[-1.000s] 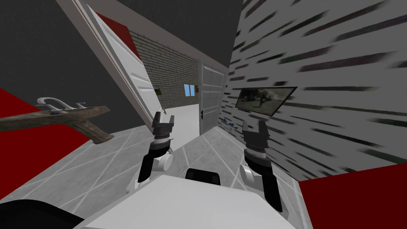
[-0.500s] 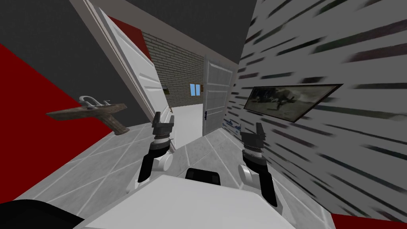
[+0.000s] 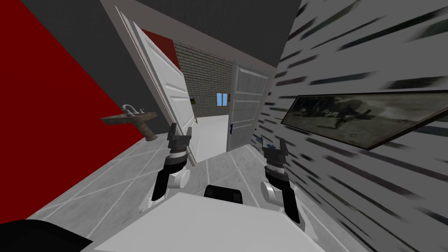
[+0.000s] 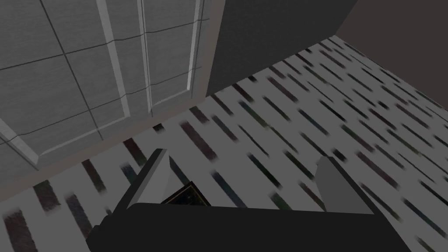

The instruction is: Push the door open

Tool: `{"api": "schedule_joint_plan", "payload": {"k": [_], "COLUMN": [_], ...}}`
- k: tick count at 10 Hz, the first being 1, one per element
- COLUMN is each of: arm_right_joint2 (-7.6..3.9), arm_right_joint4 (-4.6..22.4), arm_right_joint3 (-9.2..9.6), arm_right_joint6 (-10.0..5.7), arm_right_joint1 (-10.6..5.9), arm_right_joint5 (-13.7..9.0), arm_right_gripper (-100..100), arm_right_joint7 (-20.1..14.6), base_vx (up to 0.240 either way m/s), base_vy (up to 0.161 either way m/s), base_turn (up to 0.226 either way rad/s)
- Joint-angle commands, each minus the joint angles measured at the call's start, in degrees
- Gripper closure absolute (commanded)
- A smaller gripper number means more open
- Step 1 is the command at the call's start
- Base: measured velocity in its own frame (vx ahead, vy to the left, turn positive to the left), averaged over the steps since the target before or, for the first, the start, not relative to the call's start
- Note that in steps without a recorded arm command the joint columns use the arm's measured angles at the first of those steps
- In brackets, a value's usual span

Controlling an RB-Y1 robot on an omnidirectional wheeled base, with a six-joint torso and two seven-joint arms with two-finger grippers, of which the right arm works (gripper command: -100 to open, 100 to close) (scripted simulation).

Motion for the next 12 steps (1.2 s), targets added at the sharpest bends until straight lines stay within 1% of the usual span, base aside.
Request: {"api": "schedule_joint_plan", "payload": {"k": [1, 2, 3, 4, 5, 6, 12], "arm_right_joint2": [-0.19, -0.31, -0.53, -0.63, -0.81, -0.91, -1.26], "arm_right_joint4": [1.8, 2.8, 4.7, 5.8, 7.8, 8.9, 15.4], "arm_right_joint3": [0.05, 0.09, 0.20, 0.25, 0.35, 0.41, 0.74], "arm_right_joint6": [-0.59, -0.89, -1.54, -1.88, -2.56, -2.90, -5.04], "arm_right_joint1": [-0.60, -0.77, -1.13, -1.32, -1.69, -1.88, -3.07], "arm_right_joint5": [-1.1, -1.8, -3.3, -4.0, -5.5, -6.3, -11.1], "arm_right_gripper": [-100, -100, -100, -100, -100, -100, -100], "arm_right_joint7": [-1.1, -1.7, -3.0, -3.7, -5.1, -5.8, -10.2], "base_vx": [0.088, 0.077, 0.096, 0.101, 0.121, 0.112, 0.070], "base_vy": [-0.065, -0.062, -0.065, -0.063, -0.106, -0.126, -0.078], "base_turn": [0.162, 0.216, 0.355, 0.267, 0.353, 0.285, 0.207]}}
